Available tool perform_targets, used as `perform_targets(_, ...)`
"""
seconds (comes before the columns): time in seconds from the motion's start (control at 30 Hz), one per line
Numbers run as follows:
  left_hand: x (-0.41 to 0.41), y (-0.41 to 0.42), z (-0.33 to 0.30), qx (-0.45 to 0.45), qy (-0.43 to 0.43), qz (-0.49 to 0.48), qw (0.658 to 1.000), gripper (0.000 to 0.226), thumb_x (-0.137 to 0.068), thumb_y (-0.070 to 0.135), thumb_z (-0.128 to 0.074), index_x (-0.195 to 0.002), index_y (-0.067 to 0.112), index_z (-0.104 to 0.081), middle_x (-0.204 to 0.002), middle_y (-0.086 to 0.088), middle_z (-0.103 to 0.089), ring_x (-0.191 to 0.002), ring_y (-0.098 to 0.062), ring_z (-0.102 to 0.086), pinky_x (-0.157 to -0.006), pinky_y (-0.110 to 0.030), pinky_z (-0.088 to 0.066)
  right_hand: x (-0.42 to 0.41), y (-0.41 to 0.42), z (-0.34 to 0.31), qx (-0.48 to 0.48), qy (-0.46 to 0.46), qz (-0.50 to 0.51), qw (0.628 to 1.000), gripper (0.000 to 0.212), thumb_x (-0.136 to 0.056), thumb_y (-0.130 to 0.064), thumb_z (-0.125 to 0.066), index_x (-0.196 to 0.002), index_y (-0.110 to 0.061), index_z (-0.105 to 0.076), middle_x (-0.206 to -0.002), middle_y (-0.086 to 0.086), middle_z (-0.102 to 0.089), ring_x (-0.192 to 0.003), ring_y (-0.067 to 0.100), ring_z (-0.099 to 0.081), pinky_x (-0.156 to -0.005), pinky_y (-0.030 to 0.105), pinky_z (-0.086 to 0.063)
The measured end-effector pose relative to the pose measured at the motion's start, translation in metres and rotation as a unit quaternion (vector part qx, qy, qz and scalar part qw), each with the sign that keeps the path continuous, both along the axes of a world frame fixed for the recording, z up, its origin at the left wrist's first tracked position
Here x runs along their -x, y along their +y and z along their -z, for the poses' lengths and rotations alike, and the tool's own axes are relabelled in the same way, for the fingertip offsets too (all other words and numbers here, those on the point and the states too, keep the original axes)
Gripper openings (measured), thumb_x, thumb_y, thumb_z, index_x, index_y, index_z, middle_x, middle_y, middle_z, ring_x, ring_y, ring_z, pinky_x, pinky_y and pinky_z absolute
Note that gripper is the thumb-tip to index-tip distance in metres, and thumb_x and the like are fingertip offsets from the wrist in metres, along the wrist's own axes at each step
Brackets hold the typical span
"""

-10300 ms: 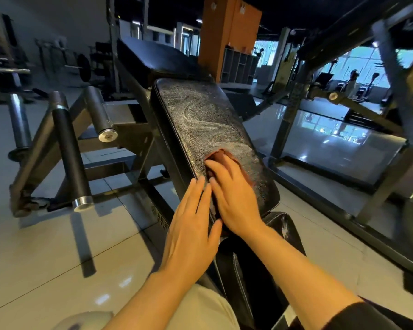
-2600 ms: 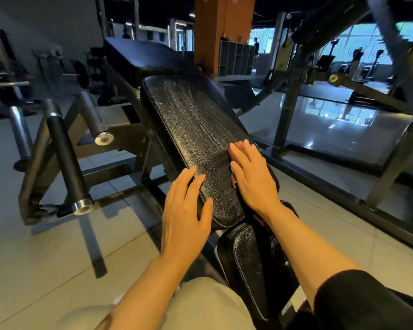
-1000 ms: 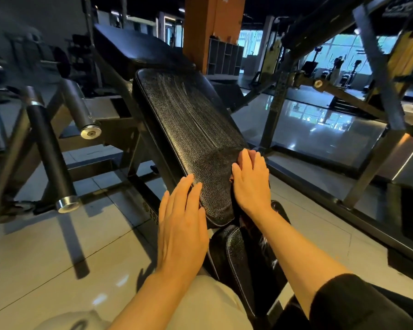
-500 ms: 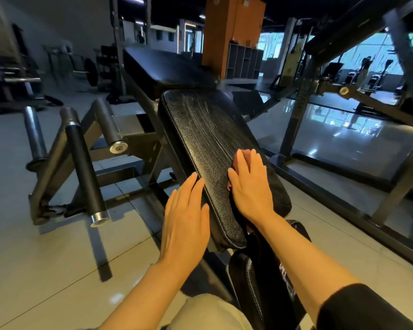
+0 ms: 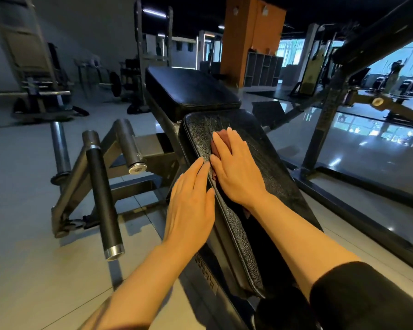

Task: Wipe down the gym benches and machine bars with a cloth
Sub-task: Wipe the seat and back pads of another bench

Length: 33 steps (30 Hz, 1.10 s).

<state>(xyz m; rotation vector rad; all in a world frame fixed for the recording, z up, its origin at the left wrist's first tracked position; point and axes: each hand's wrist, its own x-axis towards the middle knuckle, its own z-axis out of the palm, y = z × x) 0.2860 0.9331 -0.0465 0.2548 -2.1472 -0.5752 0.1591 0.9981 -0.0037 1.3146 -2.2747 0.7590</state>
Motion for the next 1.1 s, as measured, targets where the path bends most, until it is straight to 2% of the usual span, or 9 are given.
perform_targets(0.13, 0.006, -0.012, -0.009, -0.011, 0.008, -0.004, 1.000, 0.052, -0.095, 0.010, -0.053, -0.146, 0.007, -0.038, -0.151, -0.008, -0.036, -0.140, -0.017, -0.033, -0.113, -0.047, -0.032, -0.012, 0.012, 0.008, -0.005, 0.013, -0.022, 1.000, 0.056, -0.104, -0.039, -0.032, -0.154, -0.015, -0.022, -0.161, 0.010, -0.013, -0.150, 0.023, -0.008, -0.122, 0.048, -0.011)
perform_targets(0.27, 0.007, -0.016, -0.008, -0.014, 0.008, 0.002, 1.000, 0.053, -0.093, 0.016, -0.047, -0.146, 0.010, -0.039, -0.152, -0.004, -0.035, -0.140, -0.015, -0.032, -0.115, -0.044, -0.031, -0.027, 0.030, 0.024, -0.038, 0.046, -0.062, 0.996, 0.060, -0.102, -0.046, -0.021, -0.154, -0.017, -0.024, -0.163, 0.009, -0.010, -0.151, 0.020, -0.005, -0.123, 0.043, -0.008)
perform_targets(0.5, 0.011, -0.034, -0.022, -0.002, 0.013, 0.005, 1.000, 0.055, -0.093, 0.010, -0.057, -0.145, 0.009, -0.038, -0.150, -0.004, -0.037, -0.138, -0.013, -0.034, -0.115, -0.032, -0.028, 0.010, -0.018, -0.013, -0.020, 0.029, -0.062, 0.997, 0.056, -0.102, -0.043, -0.025, -0.153, -0.019, -0.027, -0.162, 0.008, -0.016, -0.150, 0.021, -0.008, -0.122, 0.043, -0.015)
perform_targets(0.6, 0.010, -0.037, -0.029, -0.011, 0.010, 0.004, 1.000, 0.058, -0.093, 0.012, -0.058, -0.146, 0.010, -0.036, -0.151, -0.003, -0.036, -0.139, -0.014, -0.033, -0.115, -0.031, -0.028, 0.006, -0.023, -0.017, -0.005, 0.030, -0.047, 0.998, 0.053, -0.104, -0.037, -0.032, -0.153, -0.018, -0.029, -0.162, 0.007, -0.016, -0.150, 0.020, -0.008, -0.122, 0.043, -0.012)
perform_targets(0.7, 0.008, -0.041, -0.030, -0.014, 0.008, 0.014, 1.000, 0.061, -0.091, 0.010, -0.059, -0.147, 0.011, -0.034, -0.151, -0.002, -0.035, -0.138, -0.012, -0.034, -0.115, -0.033, -0.031, -0.005, -0.020, -0.013, -0.018, 0.054, -0.067, 0.996, 0.055, -0.102, -0.037, -0.029, -0.153, -0.016, -0.029, -0.162, 0.008, -0.016, -0.150, 0.021, -0.009, -0.123, 0.039, -0.007)
perform_targets(0.8, 0.010, -0.045, -0.029, -0.014, 0.012, 0.021, 1.000, 0.062, -0.091, 0.010, -0.060, -0.148, 0.012, -0.033, -0.151, -0.001, -0.035, -0.138, -0.010, -0.033, -0.115, -0.030, -0.030, 0.001, -0.023, -0.019, -0.025, 0.045, -0.094, 0.994, 0.054, -0.102, -0.037, -0.029, -0.153, -0.018, -0.027, -0.162, 0.007, -0.016, -0.150, 0.020, -0.008, -0.123, 0.038, -0.009)
perform_targets(0.97, 0.011, -0.043, -0.034, -0.017, 0.010, 0.015, 1.000, 0.061, -0.093, 0.013, -0.060, -0.148, 0.012, -0.033, -0.151, -0.002, -0.036, -0.137, -0.009, -0.032, -0.112, -0.023, -0.026, 0.024, -0.045, -0.042, -0.013, 0.016, -0.047, 0.999, 0.049, -0.106, -0.030, -0.031, -0.153, -0.018, -0.028, -0.162, 0.007, -0.016, -0.150, 0.020, -0.007, -0.122, 0.042, -0.009)
perform_targets(1.03, 0.008, -0.044, -0.035, -0.013, 0.008, 0.013, 1.000, 0.061, -0.093, 0.015, -0.059, -0.148, 0.012, -0.033, -0.151, -0.002, -0.035, -0.137, -0.010, -0.033, -0.111, -0.022, -0.025, 0.023, -0.054, -0.045, -0.010, 0.035, -0.017, 0.999, 0.049, -0.105, -0.029, -0.031, -0.152, -0.015, -0.029, -0.160, 0.011, -0.019, -0.149, 0.024, -0.011, -0.122, 0.044, -0.009)
perform_targets(1.1, 0.007, -0.045, -0.036, -0.011, 0.021, 0.008, 1.000, 0.058, -0.093, 0.017, -0.059, -0.146, 0.012, -0.035, -0.148, -0.001, -0.039, -0.135, -0.010, -0.036, -0.110, -0.023, -0.028, 0.016, -0.056, -0.042, -0.003, 0.058, -0.027, 0.998, 0.048, -0.105, -0.028, -0.032, -0.151, -0.011, -0.033, -0.158, 0.014, -0.022, -0.148, 0.027, -0.015, -0.122, 0.044, -0.009)
